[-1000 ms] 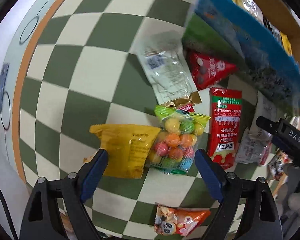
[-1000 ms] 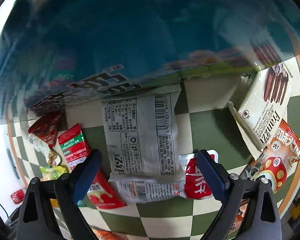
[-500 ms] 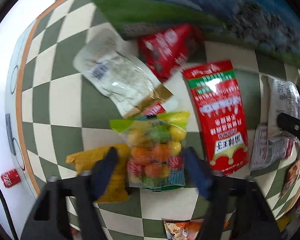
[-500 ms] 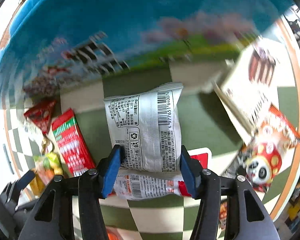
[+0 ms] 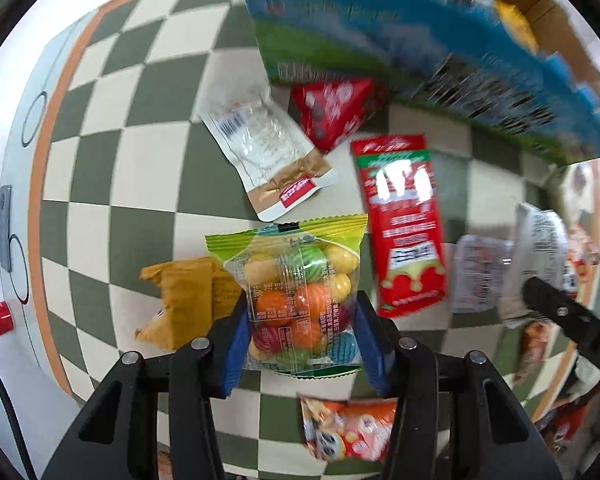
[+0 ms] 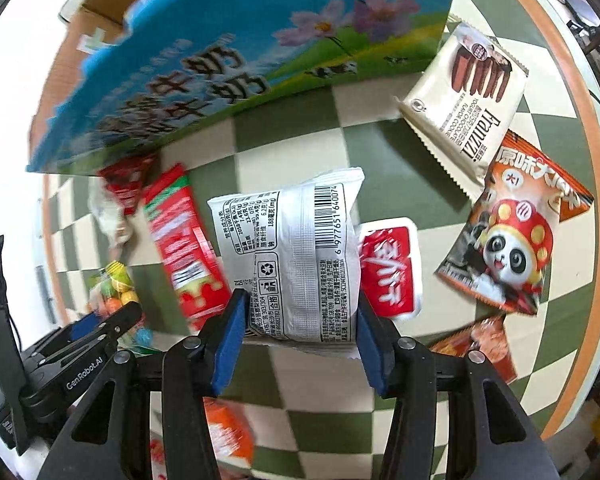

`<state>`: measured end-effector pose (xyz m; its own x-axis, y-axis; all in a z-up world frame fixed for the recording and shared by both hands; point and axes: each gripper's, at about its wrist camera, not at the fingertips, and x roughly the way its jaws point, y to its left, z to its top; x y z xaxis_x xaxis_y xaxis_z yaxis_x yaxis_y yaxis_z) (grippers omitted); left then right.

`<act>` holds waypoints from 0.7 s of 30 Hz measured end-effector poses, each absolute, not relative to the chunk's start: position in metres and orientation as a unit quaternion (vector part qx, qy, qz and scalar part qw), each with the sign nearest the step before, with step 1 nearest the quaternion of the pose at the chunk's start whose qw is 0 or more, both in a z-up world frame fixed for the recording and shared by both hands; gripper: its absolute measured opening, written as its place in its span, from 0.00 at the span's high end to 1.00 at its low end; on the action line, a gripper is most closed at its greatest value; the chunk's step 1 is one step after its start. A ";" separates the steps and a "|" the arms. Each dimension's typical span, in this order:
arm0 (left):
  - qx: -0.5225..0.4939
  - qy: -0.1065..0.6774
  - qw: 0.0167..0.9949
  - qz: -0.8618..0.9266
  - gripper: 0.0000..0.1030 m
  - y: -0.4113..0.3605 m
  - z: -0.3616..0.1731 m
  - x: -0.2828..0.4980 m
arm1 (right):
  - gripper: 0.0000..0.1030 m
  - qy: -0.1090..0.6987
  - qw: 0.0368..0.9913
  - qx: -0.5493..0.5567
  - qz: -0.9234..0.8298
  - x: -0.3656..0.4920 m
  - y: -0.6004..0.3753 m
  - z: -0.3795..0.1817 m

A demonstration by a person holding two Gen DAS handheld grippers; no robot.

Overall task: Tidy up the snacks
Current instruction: 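Lower both held packets into the box and open both tools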

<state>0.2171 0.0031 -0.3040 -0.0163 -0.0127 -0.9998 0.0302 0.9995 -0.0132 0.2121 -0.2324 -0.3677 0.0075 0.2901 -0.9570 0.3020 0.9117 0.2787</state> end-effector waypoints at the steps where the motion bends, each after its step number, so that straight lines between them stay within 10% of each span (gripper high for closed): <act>1: 0.002 0.709 0.705 -0.018 0.56 0.005 -0.295 0.215 | 0.48 0.701 0.680 0.214 0.002 0.210 -0.231 -0.361; 14: -0.042 0.647 0.754 -0.109 0.56 -0.015 -0.158 0.318 | 0.48 0.636 0.710 0.296 0.066 0.222 -0.256 -0.236; 21: -0.035 0.672 0.729 -0.125 0.56 -0.029 -0.167 0.399 | 0.48 0.596 0.747 0.285 0.079 0.275 -0.245 -0.197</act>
<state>0.3994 -0.0289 -0.1673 0.0664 -0.2294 -0.9711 0.1342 0.9664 -0.2191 0.2754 -0.2451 -0.1971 0.2772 0.4581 -0.8446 0.2215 0.8249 0.5201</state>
